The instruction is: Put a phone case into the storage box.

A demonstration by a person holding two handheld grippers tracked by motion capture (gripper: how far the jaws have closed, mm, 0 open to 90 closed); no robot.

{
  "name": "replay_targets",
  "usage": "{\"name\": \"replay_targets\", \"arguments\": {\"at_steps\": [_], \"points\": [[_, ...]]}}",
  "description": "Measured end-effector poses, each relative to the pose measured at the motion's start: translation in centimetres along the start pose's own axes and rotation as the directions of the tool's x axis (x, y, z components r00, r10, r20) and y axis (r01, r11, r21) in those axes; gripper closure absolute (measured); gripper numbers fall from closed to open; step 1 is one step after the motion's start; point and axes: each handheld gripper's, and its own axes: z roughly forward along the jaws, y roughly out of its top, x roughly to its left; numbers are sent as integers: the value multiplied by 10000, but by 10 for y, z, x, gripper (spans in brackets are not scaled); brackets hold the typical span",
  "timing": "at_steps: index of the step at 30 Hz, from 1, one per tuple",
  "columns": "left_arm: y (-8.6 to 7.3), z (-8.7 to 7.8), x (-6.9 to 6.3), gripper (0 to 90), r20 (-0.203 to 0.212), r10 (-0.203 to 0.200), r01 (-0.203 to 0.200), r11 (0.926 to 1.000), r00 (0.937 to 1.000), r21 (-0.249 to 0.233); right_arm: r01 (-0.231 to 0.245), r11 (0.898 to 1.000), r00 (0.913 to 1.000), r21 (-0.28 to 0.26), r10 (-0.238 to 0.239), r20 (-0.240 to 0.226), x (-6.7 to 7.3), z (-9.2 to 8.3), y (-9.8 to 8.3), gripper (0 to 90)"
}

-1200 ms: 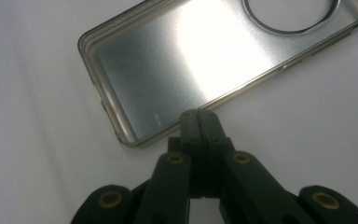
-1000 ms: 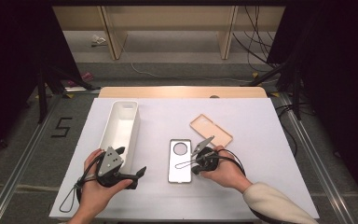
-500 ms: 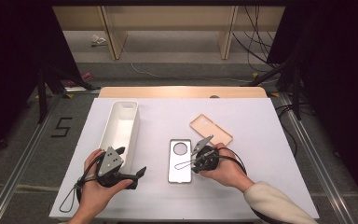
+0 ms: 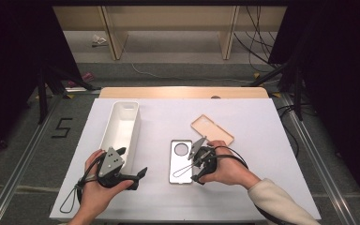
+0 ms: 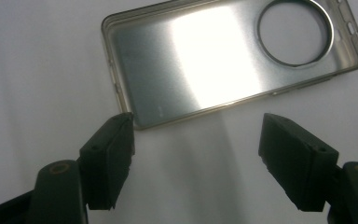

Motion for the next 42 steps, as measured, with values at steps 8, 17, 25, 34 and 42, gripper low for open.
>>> {"name": "replay_targets", "arguments": {"at_steps": [8, 17, 25, 34, 42], "points": [[0, 0, 0, 20, 36, 37, -37, 10000, 10000, 12, 689, 9969, 9976, 387, -684, -141, 9, 5, 9, 270], [1, 0, 0, 20, 27, 60, -60, 10000, 10000, -2, 1261, 9897, 9919, 677, -1250, -211, 14, 11, 22, 270], [1, 1, -1, 20, 42, 47, -47, 10000, 10000, -1, 1641, 9818, 9862, 954, -1613, -366, 20, 18, 28, 270], [0, 1, -1, 20, 56, 54, -54, 10000, 10000, 11, 1878, 9749, 9821, 1199, -1847, -369, 23, 22, 33, 267], [1, 1, -1, 20, 63, 41, -41, 10000, 10000, -3, 2117, 9688, 9773, 1291, -2080, -415, 26, 25, 38, 267]]}}
